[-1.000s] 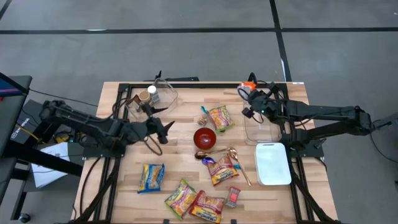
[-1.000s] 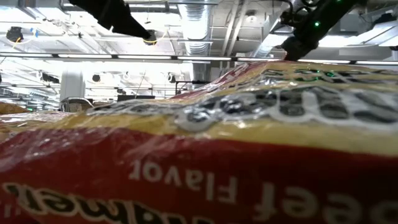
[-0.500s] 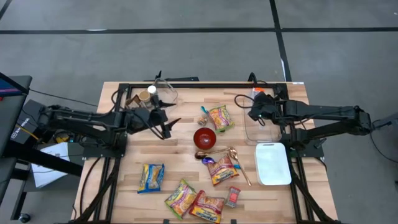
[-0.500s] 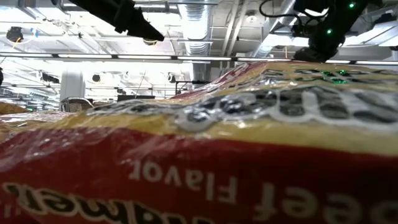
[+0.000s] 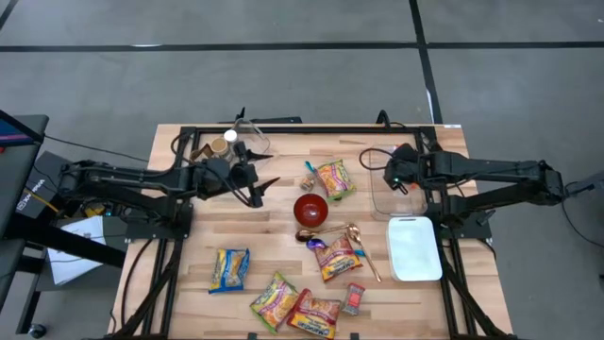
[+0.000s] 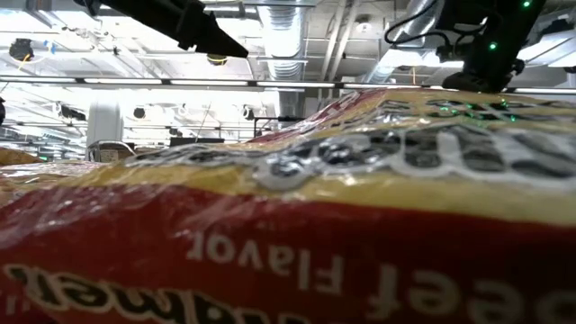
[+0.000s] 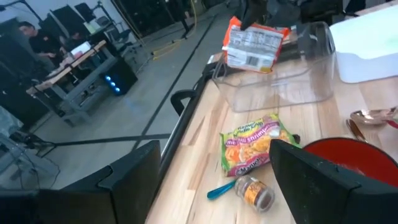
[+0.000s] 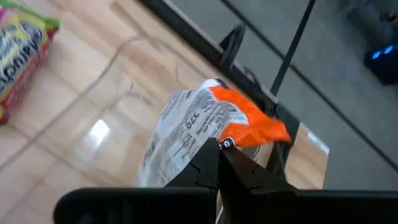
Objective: Pick & Place Food Item
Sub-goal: Put the orange noodle pack into the right transparent bin
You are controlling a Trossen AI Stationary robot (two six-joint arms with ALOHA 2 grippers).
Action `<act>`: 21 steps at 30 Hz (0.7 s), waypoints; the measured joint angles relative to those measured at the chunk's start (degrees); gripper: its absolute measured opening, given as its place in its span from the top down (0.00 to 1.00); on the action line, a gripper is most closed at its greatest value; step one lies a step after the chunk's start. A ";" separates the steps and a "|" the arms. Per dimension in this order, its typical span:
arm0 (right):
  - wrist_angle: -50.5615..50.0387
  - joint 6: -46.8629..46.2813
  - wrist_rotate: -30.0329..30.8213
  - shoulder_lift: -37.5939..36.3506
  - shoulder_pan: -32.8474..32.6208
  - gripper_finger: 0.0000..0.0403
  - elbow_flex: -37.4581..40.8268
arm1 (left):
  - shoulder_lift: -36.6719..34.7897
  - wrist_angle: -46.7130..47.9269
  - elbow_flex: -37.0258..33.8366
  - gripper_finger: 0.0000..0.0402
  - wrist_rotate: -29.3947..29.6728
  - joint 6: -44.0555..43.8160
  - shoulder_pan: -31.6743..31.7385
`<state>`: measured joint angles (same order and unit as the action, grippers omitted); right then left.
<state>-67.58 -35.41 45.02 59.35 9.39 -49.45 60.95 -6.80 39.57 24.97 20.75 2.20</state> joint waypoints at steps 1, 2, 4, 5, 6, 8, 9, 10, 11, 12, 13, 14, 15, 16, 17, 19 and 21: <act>-0.82 -0.91 -0.21 0.00 0.00 1.00 0.02 | 0.00 0.07 0.00 0.26 0.00 0.02 0.00; -1.53 -1.86 -0.23 0.00 0.02 1.00 0.13 | 0.00 -0.16 0.00 0.26 0.00 0.02 0.00; -2.70 -3.21 -1.17 0.00 0.38 1.00 0.53 | 0.00 -0.59 0.00 0.26 0.00 0.02 0.00; -2.95 -3.49 -1.78 0.00 0.75 1.00 0.82 | 0.00 -0.70 0.00 0.26 0.00 0.02 0.00; -3.03 -3.62 -2.41 0.00 1.24 1.00 1.13 | 0.00 -0.97 0.00 0.26 0.00 0.02 0.00; -3.07 -3.62 -3.60 0.00 2.44 1.00 1.81 | 0.00 -1.27 0.00 0.26 0.00 0.02 -0.02; -3.11 -3.58 -3.65 0.00 3.08 1.00 2.05 | 0.00 -1.25 0.00 0.26 -0.02 0.02 -0.02; -3.03 -3.41 -3.65 0.00 3.72 1.00 2.24 | 0.00 -1.21 0.00 0.26 -0.02 0.02 -0.02; -2.77 -3.26 -3.65 -0.01 4.25 1.00 2.47 | 0.00 -1.25 0.00 0.26 -0.02 0.02 -0.02; -2.51 -3.07 -3.65 -0.02 4.72 1.00 2.80 | 0.00 -1.23 0.00 0.26 -0.02 0.02 -0.02; -2.18 -2.61 -3.97 0.00 5.26 1.00 3.10 | 0.00 -1.23 0.00 0.26 -0.02 0.02 -0.02; -1.55 -1.93 -4.47 0.00 5.78 1.00 3.35 | 0.00 -1.23 0.00 0.26 -0.02 0.02 -0.02; -0.71 -1.18 -4.84 -0.01 6.29 1.00 3.61 | 0.00 -1.23 0.00 0.26 -0.02 0.02 -0.02; -0.12 -0.49 -5.27 0.00 6.85 1.00 3.80 | 0.00 -1.23 0.00 0.26 -0.02 0.02 -0.02; 0.16 0.09 -5.91 0.05 7.45 1.00 3.92 | 0.00 -1.23 0.00 0.26 -0.02 0.02 -0.02; 0.60 0.71 -6.18 1.05 8.45 1.00 3.97 | 0.00 -1.23 0.00 0.26 -0.02 0.02 -0.02; 0.55 0.74 -6.25 2.12 9.19 1.00 4.04 | 0.00 -1.23 0.00 0.26 -0.04 0.02 -0.02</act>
<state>-67.03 -34.67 38.77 61.47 18.57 -45.41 60.95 -8.03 39.57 24.93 20.78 2.17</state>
